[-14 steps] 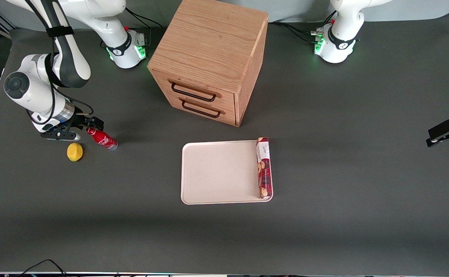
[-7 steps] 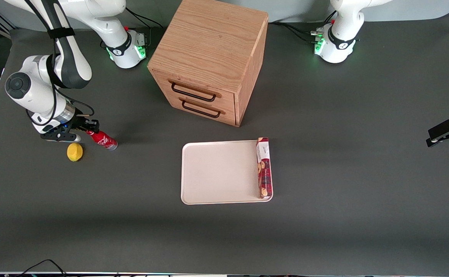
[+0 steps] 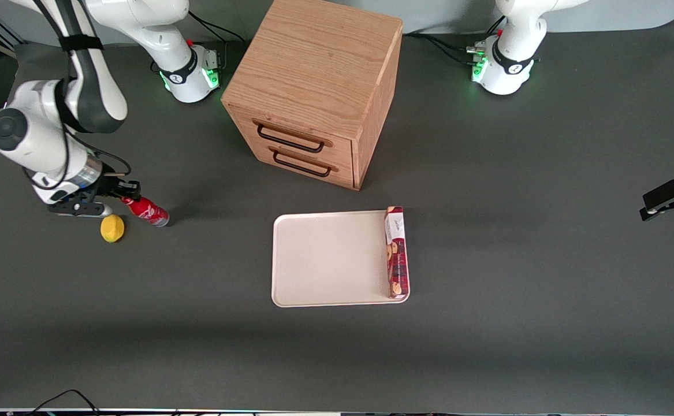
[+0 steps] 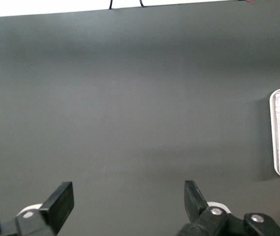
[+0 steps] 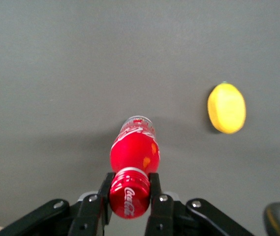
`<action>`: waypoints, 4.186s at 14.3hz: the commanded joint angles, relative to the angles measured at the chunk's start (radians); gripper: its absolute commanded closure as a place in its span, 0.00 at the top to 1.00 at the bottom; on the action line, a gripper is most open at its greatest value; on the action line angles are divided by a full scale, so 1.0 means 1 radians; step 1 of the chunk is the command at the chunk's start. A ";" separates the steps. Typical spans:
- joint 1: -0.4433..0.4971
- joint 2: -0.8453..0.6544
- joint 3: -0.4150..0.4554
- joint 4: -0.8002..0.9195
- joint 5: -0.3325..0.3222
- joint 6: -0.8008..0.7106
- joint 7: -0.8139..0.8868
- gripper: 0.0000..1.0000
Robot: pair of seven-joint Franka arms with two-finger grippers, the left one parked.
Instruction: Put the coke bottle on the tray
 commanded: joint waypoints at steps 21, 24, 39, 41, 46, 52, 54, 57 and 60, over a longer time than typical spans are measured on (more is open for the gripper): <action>0.143 0.655 0.491 0.942 -0.097 -0.308 0.872 0.00; 0.144 0.673 0.497 0.843 -0.111 -0.190 0.946 0.00; 0.129 0.576 0.526 0.855 -0.189 -0.262 0.970 1.00; 0.096 0.490 0.523 0.917 -0.180 -0.399 0.905 1.00; 0.006 0.208 0.413 0.917 -0.050 -0.729 0.543 1.00; 0.008 -0.105 0.137 0.467 0.022 -0.590 0.257 1.00; 0.008 -0.188 0.128 0.306 0.022 -0.472 0.243 1.00; 0.016 -0.207 0.097 0.277 0.024 -0.458 0.188 1.00; 0.016 -0.181 0.065 0.344 0.067 -0.467 0.166 1.00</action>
